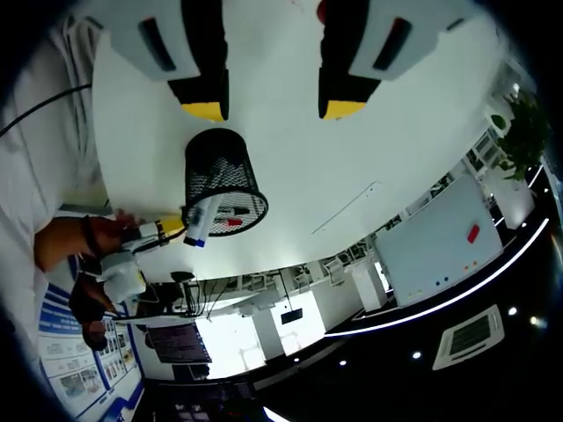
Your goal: Pick up the whiteboard markers from the pen holder and place them facing the whiteboard neatly
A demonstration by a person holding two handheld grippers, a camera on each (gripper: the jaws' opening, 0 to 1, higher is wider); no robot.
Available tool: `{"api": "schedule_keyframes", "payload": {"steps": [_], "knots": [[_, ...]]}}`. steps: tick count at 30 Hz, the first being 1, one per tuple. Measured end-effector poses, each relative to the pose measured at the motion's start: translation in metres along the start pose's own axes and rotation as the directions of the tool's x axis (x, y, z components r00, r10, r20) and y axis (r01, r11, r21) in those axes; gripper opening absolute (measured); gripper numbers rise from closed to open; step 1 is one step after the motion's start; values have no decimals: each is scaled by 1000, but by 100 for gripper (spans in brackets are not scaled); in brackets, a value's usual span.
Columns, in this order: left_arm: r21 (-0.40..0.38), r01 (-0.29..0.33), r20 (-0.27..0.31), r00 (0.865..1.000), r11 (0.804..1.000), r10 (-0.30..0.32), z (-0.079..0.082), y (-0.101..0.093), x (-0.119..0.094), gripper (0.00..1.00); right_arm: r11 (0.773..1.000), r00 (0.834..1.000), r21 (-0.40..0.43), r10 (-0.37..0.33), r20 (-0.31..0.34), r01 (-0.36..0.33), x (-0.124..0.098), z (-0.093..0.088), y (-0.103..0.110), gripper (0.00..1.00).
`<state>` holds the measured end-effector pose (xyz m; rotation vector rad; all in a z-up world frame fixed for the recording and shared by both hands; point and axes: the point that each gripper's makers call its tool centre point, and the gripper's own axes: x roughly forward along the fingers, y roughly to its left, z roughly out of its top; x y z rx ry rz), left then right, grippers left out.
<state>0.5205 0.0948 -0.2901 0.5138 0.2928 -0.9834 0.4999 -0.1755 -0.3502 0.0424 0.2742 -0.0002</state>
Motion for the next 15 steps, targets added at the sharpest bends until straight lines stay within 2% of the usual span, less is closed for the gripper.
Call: {"api": "schedule_keyframes", "payload": {"steps": [4, 6, 8, 12, 13, 15], "knots": [[1, 1, 0, 1000, 1000, -1, 0, 0, 0, 43, 999, 997, -29, 46, 60, -44, -2, 14, 6, 18], [2, 0, 1, 1000, 1000, 0, 0, 0, 0, 43, 994, 991, -28, 105, 87, -103, -3, 20, 15, 18], [4, 1, 2, 1000, 1000, -1, 0, 0, 0, 43, 990, 987, -41, 140, 74, -138, -2, 19, 19, 18], [4, 3, 2, 1000, 1000, -3, 0, 0, 0, 43, 971, 966, -52, 238, 101, -234, -5, 27, 35, 18], [3, 2, 2, 1000, 1000, -2, 0, 0, 0, 43, 963, 957, -63, 267, 115, -262, -6, 31, 41, 18], [3, 3, 2, 1000, 1000, -3, 0, 0, 0, 43, 942, 938, -87, 332, 99, -324, -8, 29, 53, 18]]}}
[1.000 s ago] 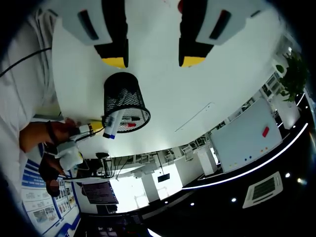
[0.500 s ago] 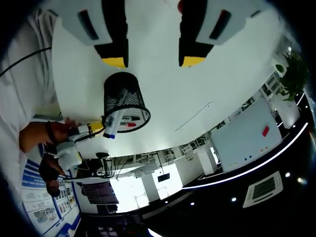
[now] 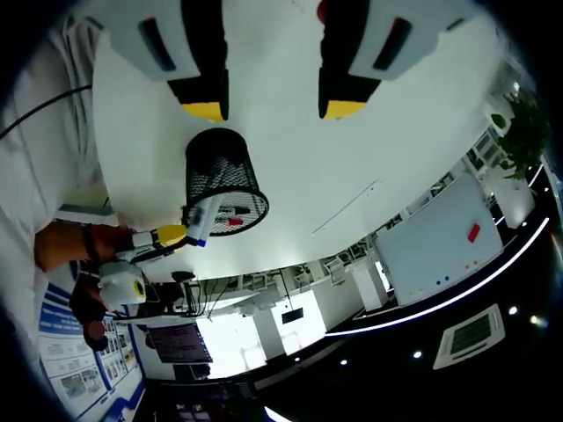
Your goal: Pick up the whiteboard markers from the pen holder and place them facing the whiteboard neatly
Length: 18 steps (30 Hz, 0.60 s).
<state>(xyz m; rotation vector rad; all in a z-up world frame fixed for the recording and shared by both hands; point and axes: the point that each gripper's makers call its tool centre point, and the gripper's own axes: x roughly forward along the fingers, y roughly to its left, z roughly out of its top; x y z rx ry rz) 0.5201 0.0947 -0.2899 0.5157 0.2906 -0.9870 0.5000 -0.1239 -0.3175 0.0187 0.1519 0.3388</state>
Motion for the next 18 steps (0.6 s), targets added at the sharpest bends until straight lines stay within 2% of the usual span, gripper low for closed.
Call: {"api": "schedule_keyframes", "payload": {"steps": [7, 12, 18], "knots": [[-3, 0, -3, 1000, 1000, 0, 0, 0, 0, 43, 994, 994, -25, 106, 25, -106, 0, 12, 20, 18], [-3, 0, -3, 1000, 1000, 0, 0, 0, 0, 43, 979, 982, -91, 186, 11, -185, 2, 17, 33, 18], [-3, 1, -3, 1000, 1000, -1, 0, 0, 0, 43, 969, 973, -108, 228, 27, -224, 1, 30, 43, 18]]}}
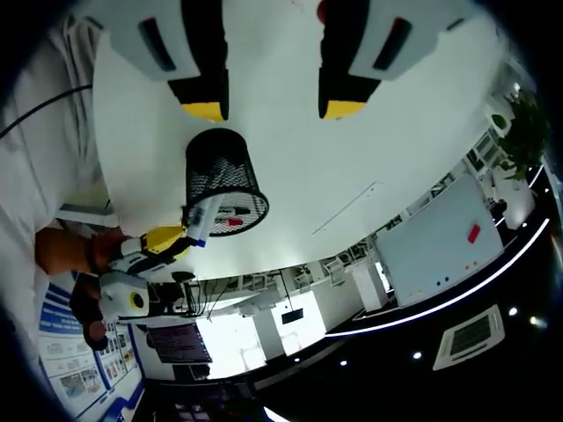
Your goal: Pick up the whiteboard markers from the pen holder and place them facing the whiteboard neatly
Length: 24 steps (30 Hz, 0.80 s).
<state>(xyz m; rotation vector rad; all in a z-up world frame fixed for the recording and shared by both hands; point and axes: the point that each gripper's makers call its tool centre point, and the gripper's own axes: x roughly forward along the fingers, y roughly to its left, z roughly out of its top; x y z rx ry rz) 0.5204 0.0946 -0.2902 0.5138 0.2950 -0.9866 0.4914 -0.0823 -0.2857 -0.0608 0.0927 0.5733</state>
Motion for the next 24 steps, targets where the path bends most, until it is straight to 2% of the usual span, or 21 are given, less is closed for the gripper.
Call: {"api": "schedule_keyframes", "payload": {"steps": [11, 24], "knots": [[1, -1, 0, 1000, 1000, 1, 0, 0, 0, 43, 998, 998, -40, 58, 33, -57, 5, 21, 11, 18], [0, -2, -1, 1000, 1000, 2, 0, 0, 0, 43, 993, 993, -59, 108, 38, -106, 14, 27, 22, 18]]}}
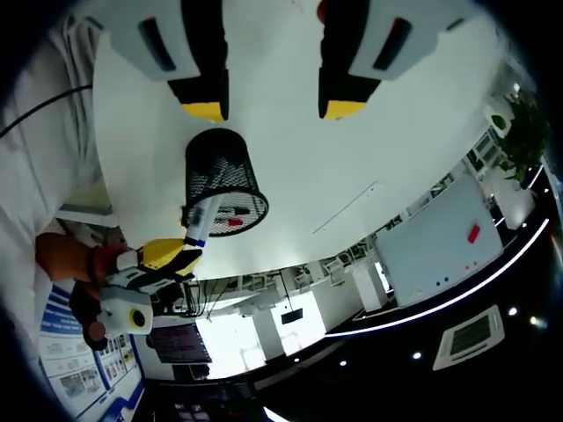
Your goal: Pick up the whiteboard markers from the pen holder and place them facing the whiteboard neatly
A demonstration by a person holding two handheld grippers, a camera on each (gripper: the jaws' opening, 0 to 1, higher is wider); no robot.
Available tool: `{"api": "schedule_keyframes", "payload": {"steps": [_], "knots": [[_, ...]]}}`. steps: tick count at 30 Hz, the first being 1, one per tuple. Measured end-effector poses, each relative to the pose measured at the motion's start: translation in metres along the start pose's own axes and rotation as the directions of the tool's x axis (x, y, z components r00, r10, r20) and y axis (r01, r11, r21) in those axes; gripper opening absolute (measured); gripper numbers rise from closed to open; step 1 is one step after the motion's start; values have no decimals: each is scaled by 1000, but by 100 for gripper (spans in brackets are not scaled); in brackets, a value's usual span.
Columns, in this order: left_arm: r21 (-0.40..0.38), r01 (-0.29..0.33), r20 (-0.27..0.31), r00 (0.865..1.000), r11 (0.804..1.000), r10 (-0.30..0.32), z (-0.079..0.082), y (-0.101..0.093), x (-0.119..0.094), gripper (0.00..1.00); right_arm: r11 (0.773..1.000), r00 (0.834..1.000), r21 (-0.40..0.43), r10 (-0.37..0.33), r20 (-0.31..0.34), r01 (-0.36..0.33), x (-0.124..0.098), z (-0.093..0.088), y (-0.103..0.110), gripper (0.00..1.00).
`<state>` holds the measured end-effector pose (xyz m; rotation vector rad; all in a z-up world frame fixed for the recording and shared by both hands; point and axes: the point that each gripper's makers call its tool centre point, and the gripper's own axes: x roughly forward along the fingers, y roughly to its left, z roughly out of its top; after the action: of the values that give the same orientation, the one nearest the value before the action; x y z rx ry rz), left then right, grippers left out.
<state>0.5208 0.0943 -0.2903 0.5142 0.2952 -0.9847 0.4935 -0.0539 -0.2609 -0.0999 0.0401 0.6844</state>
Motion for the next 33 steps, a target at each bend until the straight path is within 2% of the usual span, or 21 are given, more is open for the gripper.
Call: {"api": "schedule_keyframes", "payload": {"steps": [7, 19, 33], "knots": [[0, -2, 1, 1000, 1000, 2, 0, 0, 0, 43, 1000, 1000, -21, -7, 15, 7, 3, 3, -1, 17], [-1, -2, 0, 1000, 1000, 2, 0, -1, -1, 43, 1000, 1000, -14, -5, 5, 5, 8, 0, -1, 16], [-1, -1, 1, 1000, 1000, 1, 0, 0, 0, 43, 1000, 1000, -19, 24, 5, -24, 15, 7, 8, 15]]}}
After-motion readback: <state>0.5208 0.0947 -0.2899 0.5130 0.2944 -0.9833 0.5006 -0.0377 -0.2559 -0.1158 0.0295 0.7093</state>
